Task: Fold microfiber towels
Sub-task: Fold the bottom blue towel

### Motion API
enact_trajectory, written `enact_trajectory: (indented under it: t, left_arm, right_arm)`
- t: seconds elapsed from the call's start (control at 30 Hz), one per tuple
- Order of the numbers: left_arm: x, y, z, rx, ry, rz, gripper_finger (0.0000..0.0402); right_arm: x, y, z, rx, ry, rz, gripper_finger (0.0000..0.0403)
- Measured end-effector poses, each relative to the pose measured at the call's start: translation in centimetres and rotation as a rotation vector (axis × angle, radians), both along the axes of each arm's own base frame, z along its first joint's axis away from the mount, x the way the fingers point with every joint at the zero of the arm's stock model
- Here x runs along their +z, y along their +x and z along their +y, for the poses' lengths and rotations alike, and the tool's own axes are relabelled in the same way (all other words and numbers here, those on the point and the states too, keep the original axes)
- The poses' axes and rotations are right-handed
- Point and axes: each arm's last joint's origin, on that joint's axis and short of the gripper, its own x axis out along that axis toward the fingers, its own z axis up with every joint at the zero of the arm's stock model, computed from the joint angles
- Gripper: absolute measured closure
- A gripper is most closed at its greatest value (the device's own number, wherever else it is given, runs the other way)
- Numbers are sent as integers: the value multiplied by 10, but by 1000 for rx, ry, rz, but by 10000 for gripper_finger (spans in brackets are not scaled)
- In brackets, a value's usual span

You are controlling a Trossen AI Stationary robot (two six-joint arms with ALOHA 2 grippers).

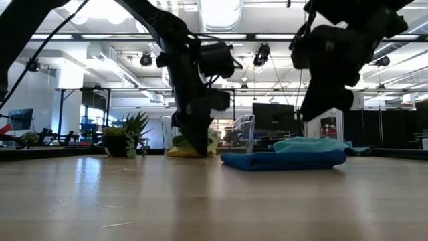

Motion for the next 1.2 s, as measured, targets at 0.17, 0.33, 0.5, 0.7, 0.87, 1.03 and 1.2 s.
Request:
enact_trajectory:
  t: [0.17,0.33,0.5,0.7,0.87,1.03,1.2]
  left_arm:
    - [16,1,-35,-246,-13,-135,379]
    - [19,-6,-72,-419,35,-242,379]
    - [13,-14,-98,-432,3,-280,379]
    - [9,-18,-112,-363,-52,-258,379]
    - [10,-18,-119,-355,-66,-263,379]
    - [10,-18,-121,-331,-77,-261,379]
    - [10,-18,-122,-333,-78,-266,379]
  right_arm:
    - [5,-6,2,162,-141,-32,303]
    - [-3,-10,18,386,-263,-11,290]
    - [-15,-7,34,544,-332,3,234]
    - [-40,1,39,653,-398,81,173]
    - [-62,7,36,679,-435,164,174]
    - [-72,15,34,665,-425,197,196]
    - [-71,18,35,621,-401,198,244]
